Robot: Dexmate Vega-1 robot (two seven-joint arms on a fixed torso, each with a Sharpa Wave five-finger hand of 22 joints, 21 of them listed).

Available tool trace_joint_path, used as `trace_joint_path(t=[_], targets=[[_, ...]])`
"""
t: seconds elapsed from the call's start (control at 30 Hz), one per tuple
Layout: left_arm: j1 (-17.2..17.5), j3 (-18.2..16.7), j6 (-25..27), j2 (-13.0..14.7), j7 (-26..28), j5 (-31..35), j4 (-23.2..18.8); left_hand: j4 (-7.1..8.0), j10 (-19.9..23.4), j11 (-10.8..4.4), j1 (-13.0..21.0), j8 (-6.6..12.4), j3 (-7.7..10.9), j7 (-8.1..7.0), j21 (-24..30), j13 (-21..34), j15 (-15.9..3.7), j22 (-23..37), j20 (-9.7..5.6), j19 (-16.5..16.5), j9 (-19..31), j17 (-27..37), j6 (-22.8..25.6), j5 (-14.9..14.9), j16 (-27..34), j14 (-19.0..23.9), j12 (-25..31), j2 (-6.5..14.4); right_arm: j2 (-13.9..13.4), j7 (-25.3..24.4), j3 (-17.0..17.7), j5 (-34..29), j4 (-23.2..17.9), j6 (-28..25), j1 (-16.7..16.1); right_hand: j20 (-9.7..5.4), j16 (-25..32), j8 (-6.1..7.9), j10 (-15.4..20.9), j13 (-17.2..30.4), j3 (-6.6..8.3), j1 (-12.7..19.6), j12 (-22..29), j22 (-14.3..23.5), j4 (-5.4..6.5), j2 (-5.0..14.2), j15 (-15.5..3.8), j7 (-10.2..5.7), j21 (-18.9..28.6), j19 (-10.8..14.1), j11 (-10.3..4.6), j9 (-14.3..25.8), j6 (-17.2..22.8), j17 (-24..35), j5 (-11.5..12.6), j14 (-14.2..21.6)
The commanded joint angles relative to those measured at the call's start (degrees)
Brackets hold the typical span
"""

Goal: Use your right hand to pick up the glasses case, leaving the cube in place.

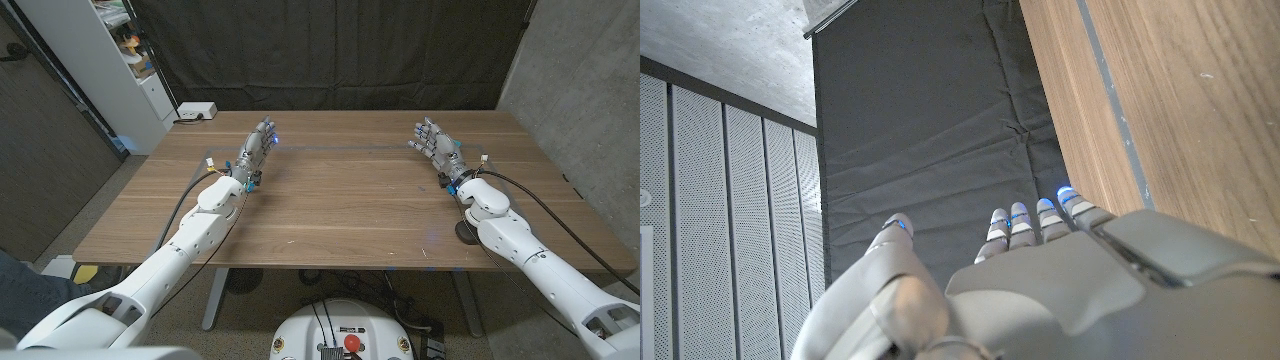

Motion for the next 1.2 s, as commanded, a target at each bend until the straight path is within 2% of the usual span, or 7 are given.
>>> trace_joint_path(t=[0.03, 1.2], targets=[[-0.4, 0.1, 0.3, 0.1, -0.4, 0.0, 0.4, -0.23, 0.2, 0.27, 0.4, 0.25, 0.11, 0.40, 0.3, 0.1, 0.25, 0.3, 0.27, -0.5, 0.2, 0.2, 0.1, 0.1, 0.3, -0.1, 0.2, 0.1, -1.5, 0.1, 0.5, -0.4, -1.8, 0.2, -1.3, 0.27, 0.4, 0.18, 0.4, 0.2, 0.22, 0.5, 0.3, 0.1, -0.32, 0.24, -0.24, -0.10, 0.0, 0.2, -0.39, 0.2, 0.3, 0.0, 0.2, 0.7], [-1.3, 0.0, -0.6, 0.2, -2.7, -0.4, 2.6, -0.55, 0.4, 0.31, 0.5, 0.20, 0.09, 0.38, 0.3, 0.1, 0.25, 0.3, 0.24, -0.6, 0.2, 0.2, 0.2, -0.1, 0.2, -0.1, 0.1, 0.3, -4.5, -0.8, 2.2, -1.2, -7.7, 2.3, -6.7, 0.01, 0.6, 0.26, 1.1, 0.2, 0.15, 0.4, 0.5, 0.1, -0.50, 0.39, -0.56, -0.37, 0.2, 1.0, -0.75, 0.3, 0.6, -0.3, 0.2, 1.4]])
